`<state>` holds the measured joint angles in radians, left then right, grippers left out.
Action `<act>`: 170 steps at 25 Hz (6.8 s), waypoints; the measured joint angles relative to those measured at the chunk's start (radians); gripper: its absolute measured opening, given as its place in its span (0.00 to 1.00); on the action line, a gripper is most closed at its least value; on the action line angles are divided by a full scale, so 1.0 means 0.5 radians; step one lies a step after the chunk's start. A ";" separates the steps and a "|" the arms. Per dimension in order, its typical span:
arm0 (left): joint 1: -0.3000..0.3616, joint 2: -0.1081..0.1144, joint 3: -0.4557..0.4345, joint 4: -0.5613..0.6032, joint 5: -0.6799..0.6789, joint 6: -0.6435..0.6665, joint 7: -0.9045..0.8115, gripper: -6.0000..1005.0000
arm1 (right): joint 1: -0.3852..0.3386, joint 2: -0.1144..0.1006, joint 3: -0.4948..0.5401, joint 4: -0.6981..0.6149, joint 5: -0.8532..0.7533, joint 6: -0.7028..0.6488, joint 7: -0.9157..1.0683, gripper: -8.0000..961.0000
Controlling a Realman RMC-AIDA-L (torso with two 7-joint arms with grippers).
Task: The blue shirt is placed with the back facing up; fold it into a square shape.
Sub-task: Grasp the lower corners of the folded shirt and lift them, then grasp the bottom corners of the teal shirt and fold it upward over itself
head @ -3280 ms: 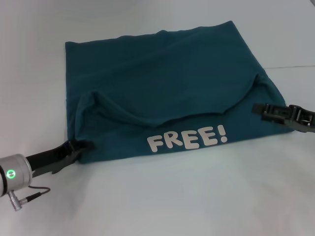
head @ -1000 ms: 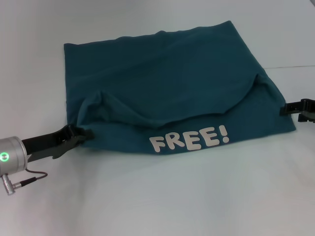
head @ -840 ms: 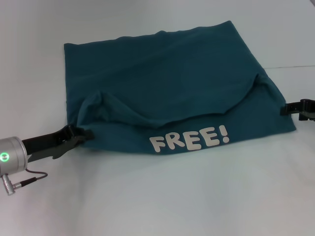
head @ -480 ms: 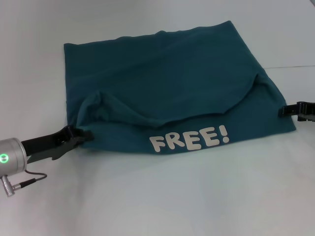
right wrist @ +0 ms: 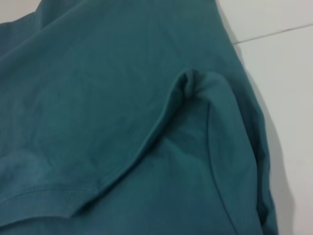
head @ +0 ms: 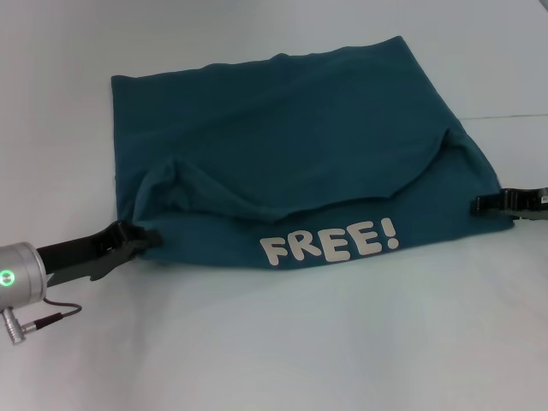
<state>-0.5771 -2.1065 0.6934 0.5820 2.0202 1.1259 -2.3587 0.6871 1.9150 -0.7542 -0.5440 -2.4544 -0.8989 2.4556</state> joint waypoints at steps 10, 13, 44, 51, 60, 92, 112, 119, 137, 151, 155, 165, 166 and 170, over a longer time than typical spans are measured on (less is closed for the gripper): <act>0.004 -0.005 0.004 -0.005 0.000 0.000 0.001 0.02 | 0.012 0.003 0.008 0.000 0.045 -0.046 -0.003 0.73; 0.004 -0.006 0.005 -0.005 0.000 0.000 0.000 0.02 | 0.015 0.002 0.007 -0.002 0.046 -0.053 -0.003 0.67; 0.066 0.027 -0.003 0.275 0.288 0.596 -0.029 0.02 | -0.123 -0.060 0.011 -0.328 0.014 -0.918 0.022 0.05; 0.185 0.039 -0.015 0.429 0.492 0.954 -0.040 0.02 | -0.229 -0.059 0.013 -0.444 -0.052 -1.325 0.004 0.05; 0.299 0.038 -0.019 0.532 0.653 1.239 -0.021 0.02 | -0.312 -0.052 0.006 -0.492 -0.065 -1.689 -0.053 0.05; -0.011 0.219 -0.426 0.554 0.862 1.538 -0.223 0.02 | -0.135 -0.079 0.689 -0.600 -0.239 -1.874 -0.348 0.05; -0.171 0.284 -0.542 0.542 0.715 1.267 -0.470 0.02 | -0.173 -0.099 0.784 -0.581 0.237 -1.545 -0.147 0.05; -0.211 0.254 -0.502 0.496 0.702 0.976 -0.514 0.02 | -0.179 -0.059 0.784 -0.461 0.275 -1.207 -0.159 0.05; -0.366 0.182 -0.131 0.285 0.528 0.126 -0.491 0.02 | -0.030 0.061 0.520 -0.104 0.586 -0.196 -0.314 0.05; -0.366 0.047 -0.079 0.277 0.522 -0.339 -0.478 0.02 | -0.027 0.141 0.506 -0.027 0.745 0.176 -0.371 0.05; -0.378 0.042 -0.078 0.259 0.533 -0.370 -0.475 0.02 | -0.017 0.153 0.505 -0.022 0.749 0.213 -0.383 0.05; -0.394 0.043 -0.077 0.264 0.523 -0.441 -0.471 0.02 | 0.070 0.160 0.484 0.014 0.782 0.342 -0.414 0.05; -0.397 0.043 -0.077 0.260 0.526 -0.456 -0.471 0.02 | 0.088 0.156 0.453 0.035 0.782 0.374 -0.418 0.05; -0.408 0.044 -0.075 0.228 0.541 -0.515 -0.467 0.02 | 0.151 0.148 0.308 0.108 0.777 0.535 -0.423 0.05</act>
<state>-0.7811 -2.0847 0.6558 0.6959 2.2909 0.8684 -2.5922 0.7628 1.9892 -0.6001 -0.4902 -2.0658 -0.6313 2.2442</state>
